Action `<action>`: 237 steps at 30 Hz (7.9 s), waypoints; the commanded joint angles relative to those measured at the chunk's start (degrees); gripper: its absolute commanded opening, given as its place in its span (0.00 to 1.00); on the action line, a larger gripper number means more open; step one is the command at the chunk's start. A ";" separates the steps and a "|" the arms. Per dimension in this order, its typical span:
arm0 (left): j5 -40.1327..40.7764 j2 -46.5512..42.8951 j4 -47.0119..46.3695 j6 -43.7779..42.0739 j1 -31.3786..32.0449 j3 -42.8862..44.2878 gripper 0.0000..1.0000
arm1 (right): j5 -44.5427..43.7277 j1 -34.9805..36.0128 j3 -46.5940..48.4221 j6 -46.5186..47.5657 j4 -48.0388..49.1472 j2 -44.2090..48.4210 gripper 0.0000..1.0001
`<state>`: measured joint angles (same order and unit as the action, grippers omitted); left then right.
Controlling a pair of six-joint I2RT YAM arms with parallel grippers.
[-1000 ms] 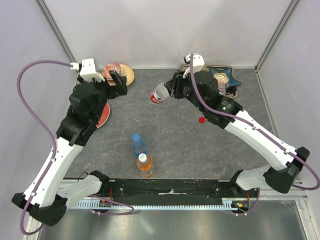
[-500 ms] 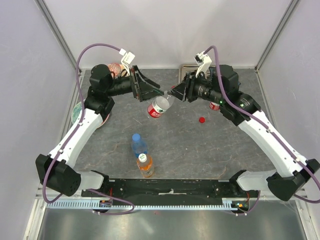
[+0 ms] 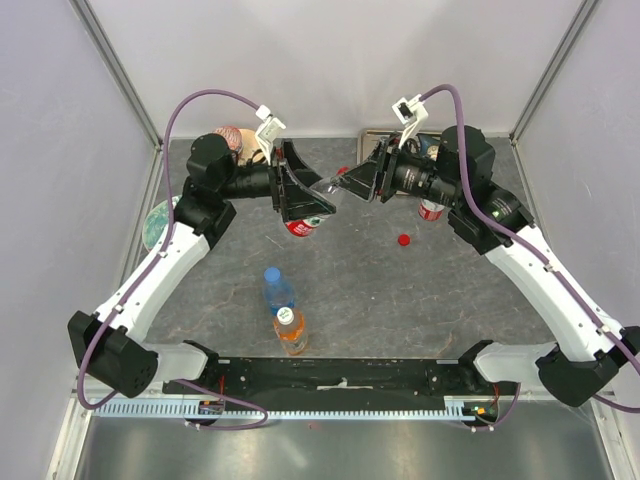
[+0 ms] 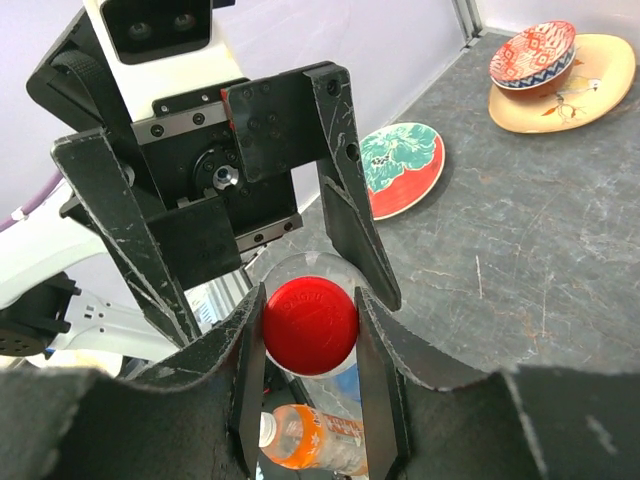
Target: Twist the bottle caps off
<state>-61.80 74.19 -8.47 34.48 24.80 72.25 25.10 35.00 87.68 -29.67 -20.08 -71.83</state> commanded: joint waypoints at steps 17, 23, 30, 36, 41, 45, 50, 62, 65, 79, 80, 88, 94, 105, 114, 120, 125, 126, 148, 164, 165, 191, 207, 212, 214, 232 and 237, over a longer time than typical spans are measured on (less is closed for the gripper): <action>-1.22 0.16 11.01 -13.37 4.20 2.28 0.63 | 1.35 -0.20 2.15 -2.06 3.99 -1.12 0.00; 0.80 -0.89 15.05 -19.09 5.79 1.76 0.67 | 2.41 -0.29 2.85 -2.76 4.17 -1.73 0.00; 2.82 -2.47 15.76 -20.59 6.14 0.97 0.94 | 3.37 -0.29 3.20 -3.99 5.05 -1.64 0.00; 3.35 -2.65 15.59 -21.12 6.05 0.61 0.85 | 3.29 -0.20 3.02 -4.08 5.31 -1.21 0.00; 3.44 -3.09 14.71 -21.12 6.14 0.26 0.74 | 2.67 -0.37 2.15 -3.73 5.40 -0.50 0.00; 4.76 -3.62 14.19 -21.21 6.05 0.26 0.74 | 2.67 -0.37 1.71 -3.64 5.40 -0.15 0.00; 5.81 -4.23 11.73 -19.98 6.14 -0.53 0.66 | 2.67 -0.29 0.74 -3.55 5.57 0.38 0.00; 12.13 -4.76 11.72 -21.73 6.14 -2.20 0.50 | -2.58 -0.29 3.63 -2.32 3.73 1.08 0.84; 19.24 -5.02 13.39 -25.49 7.63 -1.94 0.52 | -7.24 -0.20 5.39 -1.62 1.62 1.34 0.88; 66.89 -5.64 8.65 -34.39 23.45 -5.36 0.52 | -23.70 0.33 2.16 -8.56 1.79 1.25 0.72; 67.68 -5.12 8.73 -34.39 23.98 -5.28 0.52 | -23.52 0.59 2.15 -8.82 2.23 1.26 0.71; 69.36 -4.58 7.06 -35.97 25.48 -5.45 0.51 | -23.61 3.75 1.88 -8.74 1.62 -1.99 0.70; 69.62 -5.11 7.06 -36.33 25.56 -5.54 0.50 | -24.49 5.51 1.71 -8.21 1.53 -2.61 0.65; 69.18 -5.55 7.24 -36.06 25.65 -5.98 0.51 | -26.16 5.51 -0.31 -7.86 2.50 -1.47 0.59; 68.83 -5.55 7.24 -35.80 25.65 -6.33 0.51 | -28.88 5.51 -0.76 -7.68 3.64 -0.33 0.62; 68.66 -5.55 7.15 -35.71 25.65 -6.42 0.51 | -28.27 5.51 -1.46 -7.51 3.99 -0.50 0.48; 68.66 -5.64 7.24 -35.62 25.65 -6.16 0.51 | -25.98 5.43 -1.98 -7.33 3.99 -1.03 0.39; 68.66 -5.64 7.15 -35.62 25.65 -6.07 0.51 | -25.89 5.43 -2.33 -7.51 3.99 -1.03 0.40; 65.42 -5.81 7.94 -35.27 25.65 -6.15 0.51 | -26.52 5.51 -4.53 -5.84 7.15 1.08 0.19; -0.91 -4.85 -0.65 -16.83 18.28 -2.55 0.49 | -0.51 5.43 -7.07 14.81 11.28 9.16 0.00; -2.78 -4.67 -2.50 -13.42 17.83 -2.64 0.49 | 1.94 5.43 -8.04 15.34 11.81 10.21 0.00; -18.53 1.92 -29.50 9.11 14.05 -2.99 0.47 | 46.36 5.95 -10.86 6.03 24.65 10.31 0.00; -16.78 1.74 -4.19 -10.22 12.56 2.81 0.46 | 10.70 2.97 1.43 6.56 15.16 12.24 0.98; -4.50 0.61 2.92 -18.10 12.73 3.25 0.48 | -9.07 2.97 4.42 5.24 9.11 12.33 0.96; 6.35 -1.06 7.56 -21.98 13.78 2.99 0.49 | -18.74 2.96 4.43 4.01 5.32 12.07 0.92; 51.08 -4.85 12.34 -37.38 23.54 -0.97 0.51 | -25.37 3.23 4.61 -3.02 -3.48 6.36 0.80; 50.64 -4.41 12.60 -37.56 23.63 -0.71 0.51 | -23.09 3.75 4.34 -3.02 -2.95 5.30 0.76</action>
<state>-12.93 69.95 4.56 -0.25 48.03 71.29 -0.36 38.15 91.13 -31.94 -25.08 -66.02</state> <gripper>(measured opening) 0.632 0.776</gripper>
